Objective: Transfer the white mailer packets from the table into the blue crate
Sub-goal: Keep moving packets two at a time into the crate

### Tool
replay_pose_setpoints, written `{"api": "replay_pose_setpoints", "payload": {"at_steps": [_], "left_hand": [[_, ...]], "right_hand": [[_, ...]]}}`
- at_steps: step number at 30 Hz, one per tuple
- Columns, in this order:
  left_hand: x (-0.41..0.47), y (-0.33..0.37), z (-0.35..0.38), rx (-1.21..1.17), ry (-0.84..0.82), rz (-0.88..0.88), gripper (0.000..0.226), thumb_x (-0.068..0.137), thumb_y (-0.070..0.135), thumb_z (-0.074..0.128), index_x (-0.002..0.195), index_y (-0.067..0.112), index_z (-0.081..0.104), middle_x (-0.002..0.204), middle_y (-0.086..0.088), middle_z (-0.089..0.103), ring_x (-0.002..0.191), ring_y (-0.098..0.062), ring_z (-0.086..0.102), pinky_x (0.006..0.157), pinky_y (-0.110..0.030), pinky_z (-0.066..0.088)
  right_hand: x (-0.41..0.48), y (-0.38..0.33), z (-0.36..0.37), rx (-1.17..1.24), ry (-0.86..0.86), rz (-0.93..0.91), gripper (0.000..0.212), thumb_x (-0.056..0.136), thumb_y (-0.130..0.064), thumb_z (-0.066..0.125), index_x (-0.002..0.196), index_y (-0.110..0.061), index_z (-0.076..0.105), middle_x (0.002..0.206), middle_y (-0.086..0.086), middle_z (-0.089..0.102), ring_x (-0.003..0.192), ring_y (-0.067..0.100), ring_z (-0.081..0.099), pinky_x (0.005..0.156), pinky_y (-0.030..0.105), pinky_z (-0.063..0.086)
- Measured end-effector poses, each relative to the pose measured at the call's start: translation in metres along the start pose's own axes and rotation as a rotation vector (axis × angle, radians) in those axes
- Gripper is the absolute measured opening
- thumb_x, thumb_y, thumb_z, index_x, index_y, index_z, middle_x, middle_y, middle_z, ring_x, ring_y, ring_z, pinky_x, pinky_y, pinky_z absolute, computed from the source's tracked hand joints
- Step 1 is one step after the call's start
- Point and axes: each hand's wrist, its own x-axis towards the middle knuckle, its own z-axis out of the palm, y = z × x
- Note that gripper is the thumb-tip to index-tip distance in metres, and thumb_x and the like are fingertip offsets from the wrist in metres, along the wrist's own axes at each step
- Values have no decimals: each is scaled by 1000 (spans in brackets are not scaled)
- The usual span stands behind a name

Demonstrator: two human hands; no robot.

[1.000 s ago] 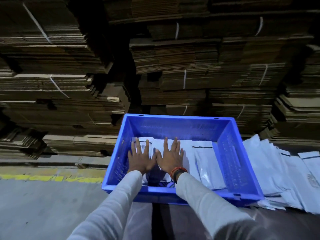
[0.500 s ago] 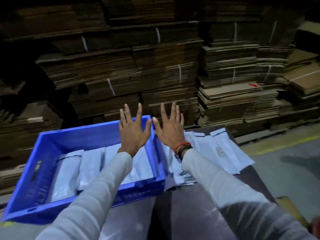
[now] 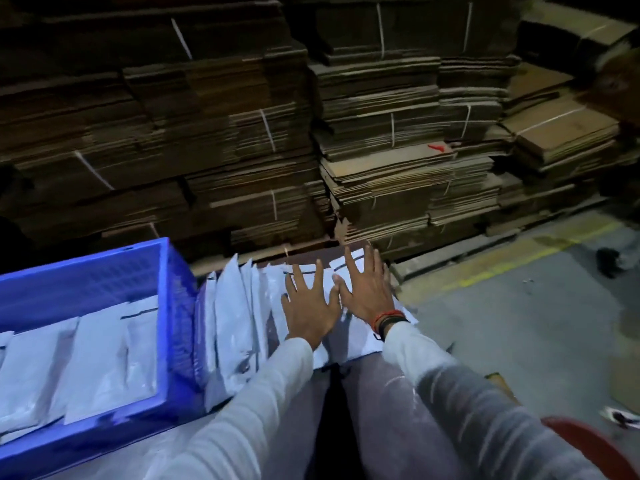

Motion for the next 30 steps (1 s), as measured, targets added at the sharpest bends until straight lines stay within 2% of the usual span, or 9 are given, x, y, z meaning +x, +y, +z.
{"api": "replay_pose_setpoints", "payload": {"at_steps": [3, 7, 11, 15, 18, 20, 23, 30], "left_hand": [[0, 13, 40, 37, -79, -61, 64, 99, 57, 29, 156, 34, 11, 163, -15, 1, 150, -39, 2, 117, -56, 12], [6, 15, 79, 121, -122, -113, 68, 98, 56, 32, 156, 31, 9, 162, -21, 0, 148, -44, 1, 116, -58, 9], [14, 15, 100, 221, -145, -110, 71, 95, 56, 37, 156, 28, 13, 160, -28, 2, 147, -48, 1, 116, -62, 6], [19, 19, 115, 275, -149, -138, 80, 88, 64, 40, 155, 28, 14, 159, -31, -1, 145, -51, -10, 114, -67, -3], [20, 17, 123, 331, -135, -131, 91, 82, 68, 46, 155, 28, 9, 159, -30, -2, 144, -51, -17, 112, -69, -7], [17, 10, 126, 331, -67, -129, 96, 78, 68, 51, 156, 26, 14, 160, -29, 6, 145, -51, -12, 112, -70, -5], [11, -1, 130, 329, 9, -128, 93, 74, 67, 55, 153, 24, 29, 157, -26, 22, 146, -52, 4, 113, -70, 4], [4, -10, 130, 312, 56, -123, 79, 76, 47, 59, 150, 28, 36, 158, -24, 22, 146, -52, 8, 113, -70, 7]], "right_hand": [[3, 41, 19, -34, -50, 11, 76, 88, -63, 21, 154, -26, 18, 160, 21, 12, 148, 39, 7, 117, 52, 10], [9, 78, 39, -59, -110, 1, 87, 80, -71, 8, 154, -27, 18, 160, 19, 15, 147, 39, 8, 117, 53, 12], [13, 102, 65, -88, -210, 0, 78, 86, -68, 24, 154, -30, 14, 160, 17, 12, 146, 40, 11, 115, 54, 20], [13, 116, 89, -34, -287, 3, 86, 79, -74, 24, 154, -33, 12, 159, 18, 13, 146, 38, 13, 114, 52, 26], [12, 119, 96, -35, -249, 9, 78, 88, -62, 42, 154, -31, 14, 157, 21, 17, 143, 40, 20, 112, 52, 27], [11, 122, 96, -49, -210, 11, 75, 90, -54, 46, 154, -29, 16, 155, 21, 22, 137, 40, 28, 109, 52, 30], [9, 127, 96, -61, -170, 12, 71, 91, -50, 47, 153, -27, 21, 153, 19, 27, 131, 38, 35, 106, 51, 34], [-4, 121, 100, -73, -85, 63, 66, 87, -49, 37, 148, -22, 34, 146, 20, 38, 118, 38, 46, 97, 52, 39]]}}
